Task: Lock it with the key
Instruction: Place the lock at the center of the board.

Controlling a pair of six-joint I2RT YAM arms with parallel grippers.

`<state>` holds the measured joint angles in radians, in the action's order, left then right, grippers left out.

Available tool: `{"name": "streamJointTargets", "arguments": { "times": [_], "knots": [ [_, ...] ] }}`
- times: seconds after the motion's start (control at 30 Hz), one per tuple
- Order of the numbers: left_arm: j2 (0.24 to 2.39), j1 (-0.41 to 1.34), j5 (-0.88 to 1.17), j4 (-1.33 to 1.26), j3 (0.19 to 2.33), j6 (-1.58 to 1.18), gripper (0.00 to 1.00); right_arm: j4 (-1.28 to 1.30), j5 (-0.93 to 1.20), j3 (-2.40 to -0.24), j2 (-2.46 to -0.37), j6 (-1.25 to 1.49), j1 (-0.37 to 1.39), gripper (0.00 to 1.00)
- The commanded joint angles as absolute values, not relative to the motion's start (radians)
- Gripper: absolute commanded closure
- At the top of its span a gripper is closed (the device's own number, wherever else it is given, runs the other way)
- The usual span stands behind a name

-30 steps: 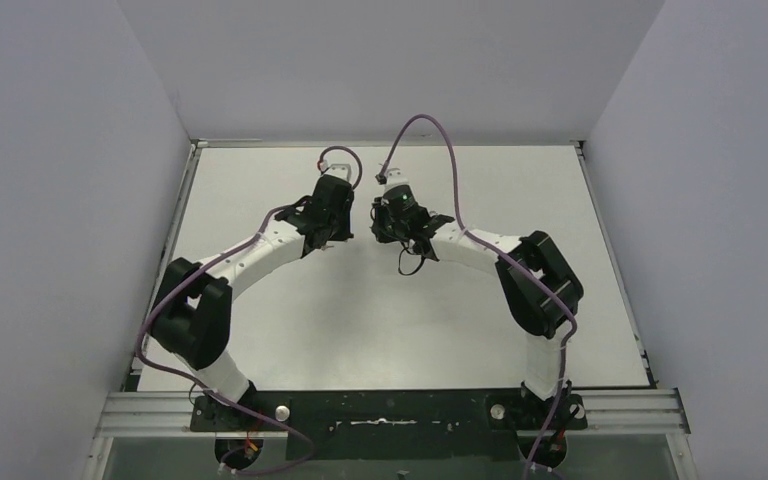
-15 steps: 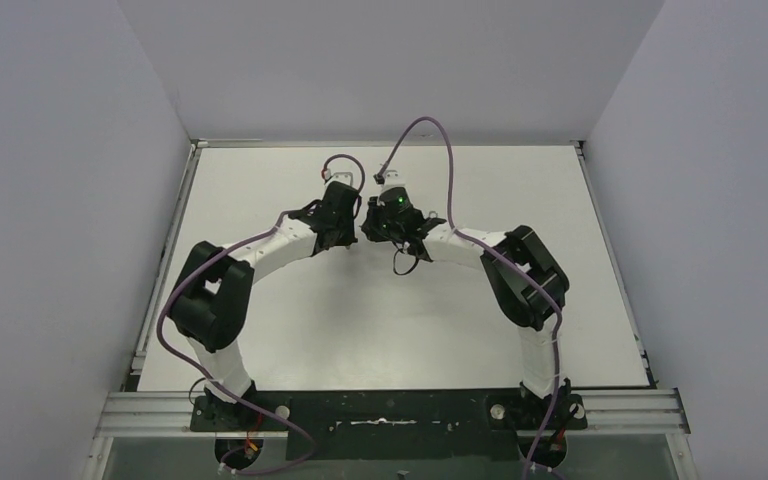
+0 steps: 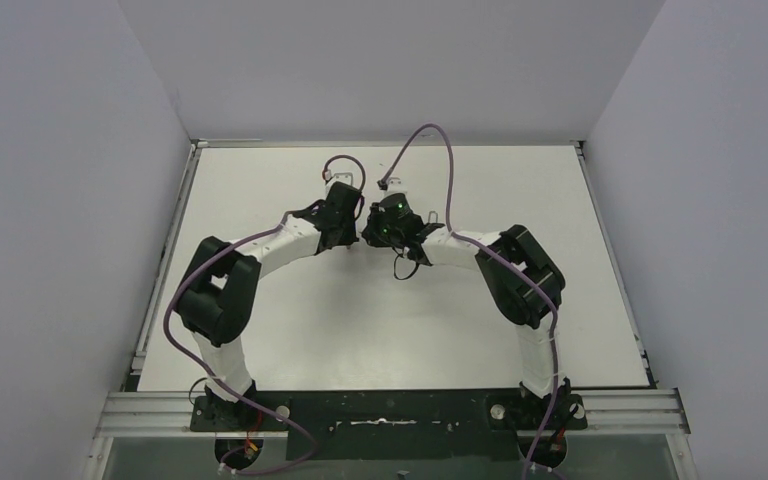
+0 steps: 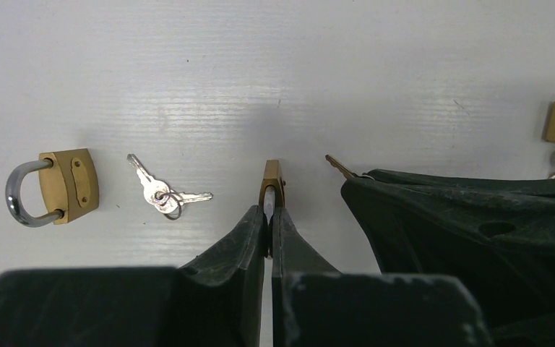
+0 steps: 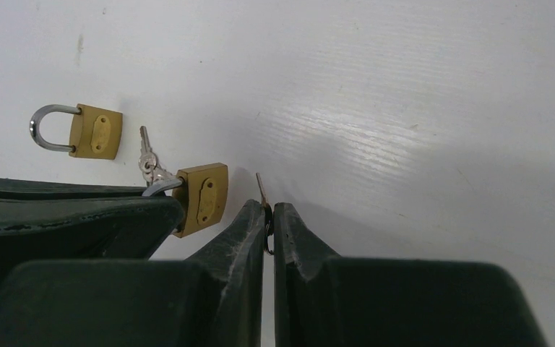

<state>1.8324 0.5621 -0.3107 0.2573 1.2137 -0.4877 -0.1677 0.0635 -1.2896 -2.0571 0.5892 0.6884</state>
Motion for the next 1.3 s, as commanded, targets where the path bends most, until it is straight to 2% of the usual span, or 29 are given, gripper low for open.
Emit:
{"name": "streamJointTargets", "arguments": {
  "times": [0.0, 0.23, 0.37, 0.47, 1.27],
  "knots": [
    [1.837, 0.566, -0.352, 0.201, 1.279, -0.495, 1.0, -0.212, 0.004, -1.259, -2.03, 0.615, 0.689, 1.0],
    [1.86, 0.566, -0.349, 0.201, 1.287, -0.499, 1.0, -0.206, 0.003, -1.238, -2.026, 0.626, 0.679, 0.99],
    [1.868, 0.566, -0.339, 0.206, 1.292, -0.499, 1.0, -0.204, 0.003, -1.239, -2.027, 0.627, 0.676, 0.77],
    [1.874, 0.565, -0.328, 0.213, 1.298, -0.499, 1.0, -0.206, 0.003, -1.24, -2.029, 0.627, 0.673, 0.71],
    [1.912, 0.563, -0.291, 0.342, 1.383, -0.472, 0.99, -0.221, 0.021, -1.213, -1.981, 0.608, 0.6, 0.67]
  ]
}}
